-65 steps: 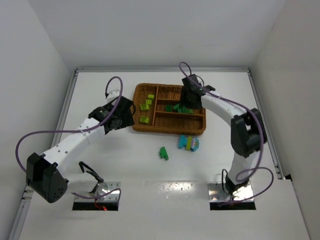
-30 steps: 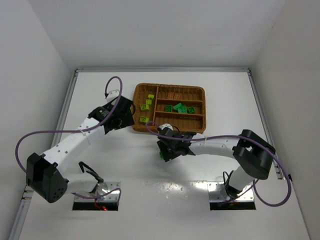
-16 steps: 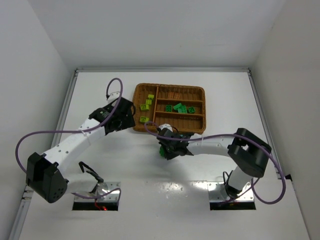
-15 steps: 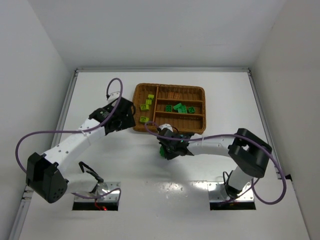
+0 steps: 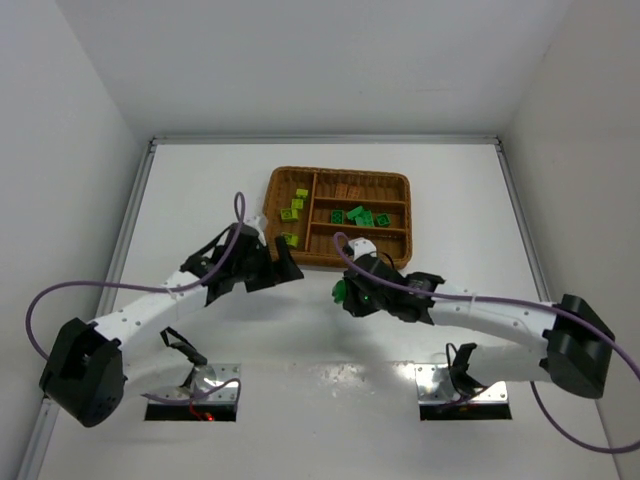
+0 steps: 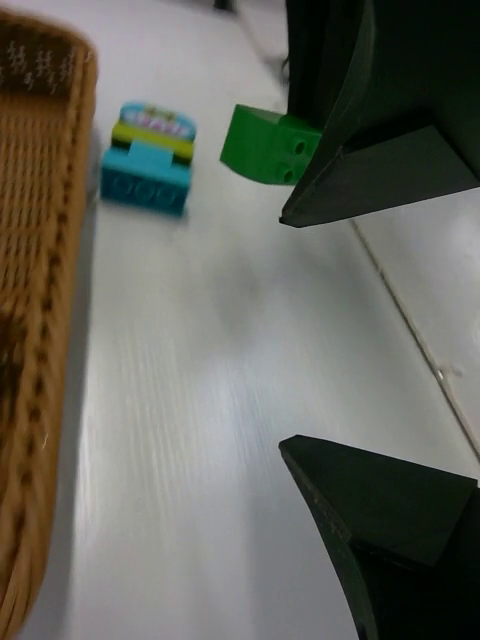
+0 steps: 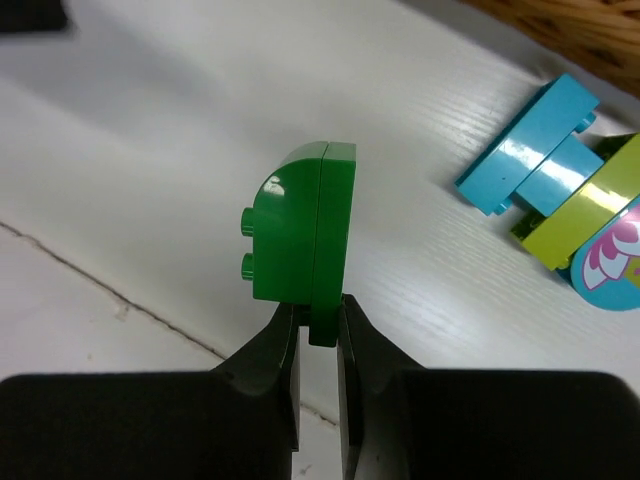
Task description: Sort the legos into containers by color
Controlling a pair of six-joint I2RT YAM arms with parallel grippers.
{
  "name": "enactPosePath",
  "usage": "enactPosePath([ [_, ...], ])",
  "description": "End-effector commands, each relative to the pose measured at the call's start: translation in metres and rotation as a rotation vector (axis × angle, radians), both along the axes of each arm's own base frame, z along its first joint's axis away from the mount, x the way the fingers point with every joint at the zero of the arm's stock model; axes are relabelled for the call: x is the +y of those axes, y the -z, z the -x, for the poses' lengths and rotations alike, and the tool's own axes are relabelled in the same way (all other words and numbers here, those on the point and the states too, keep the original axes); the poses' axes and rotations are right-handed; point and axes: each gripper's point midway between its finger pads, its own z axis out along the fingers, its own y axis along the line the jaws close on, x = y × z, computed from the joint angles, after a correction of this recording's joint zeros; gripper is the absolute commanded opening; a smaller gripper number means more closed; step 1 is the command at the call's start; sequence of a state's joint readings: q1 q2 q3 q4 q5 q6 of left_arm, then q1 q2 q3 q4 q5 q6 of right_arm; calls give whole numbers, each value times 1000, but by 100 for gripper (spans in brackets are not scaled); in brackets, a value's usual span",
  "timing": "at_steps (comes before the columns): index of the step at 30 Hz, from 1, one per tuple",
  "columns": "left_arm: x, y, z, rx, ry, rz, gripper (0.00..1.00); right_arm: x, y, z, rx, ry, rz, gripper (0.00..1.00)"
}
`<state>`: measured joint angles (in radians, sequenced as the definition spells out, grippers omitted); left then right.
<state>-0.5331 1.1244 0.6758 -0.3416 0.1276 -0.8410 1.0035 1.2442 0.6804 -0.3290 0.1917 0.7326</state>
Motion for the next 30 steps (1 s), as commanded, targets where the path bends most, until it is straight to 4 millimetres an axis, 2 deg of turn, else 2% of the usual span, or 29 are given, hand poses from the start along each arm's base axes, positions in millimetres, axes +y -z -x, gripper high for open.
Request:
enactPosePath([
  [1,-50,-36,6,-84,152,346,92,-4,-10,-2,-17,41,-32,0],
  [5,-63,-37,14,-139,230,369,92,-4,-12,-2,-17,41,-32,0],
  [12,-77,-54,26,-244,376,473,92,5,-20,-2,-14,24,-66,0],
  [16,-87,-42,33,-210,455,485,92,8,-24,-2,-13,18,-77,0],
  [22,-97,-24,35,-172,477,475,92,10,-30,-3,-23,17,-93,0],
  [23,-101,-28,36,-181,490,481,91,11,-30,-1,-14,8,-98,0],
  [26,-111,-26,42,-178,517,481,89,14,-32,-1,-17,-6,-106,0],
  [30,-115,-25,43,-171,506,503,89,16,-35,-1,-16,-12,-117,0],
])
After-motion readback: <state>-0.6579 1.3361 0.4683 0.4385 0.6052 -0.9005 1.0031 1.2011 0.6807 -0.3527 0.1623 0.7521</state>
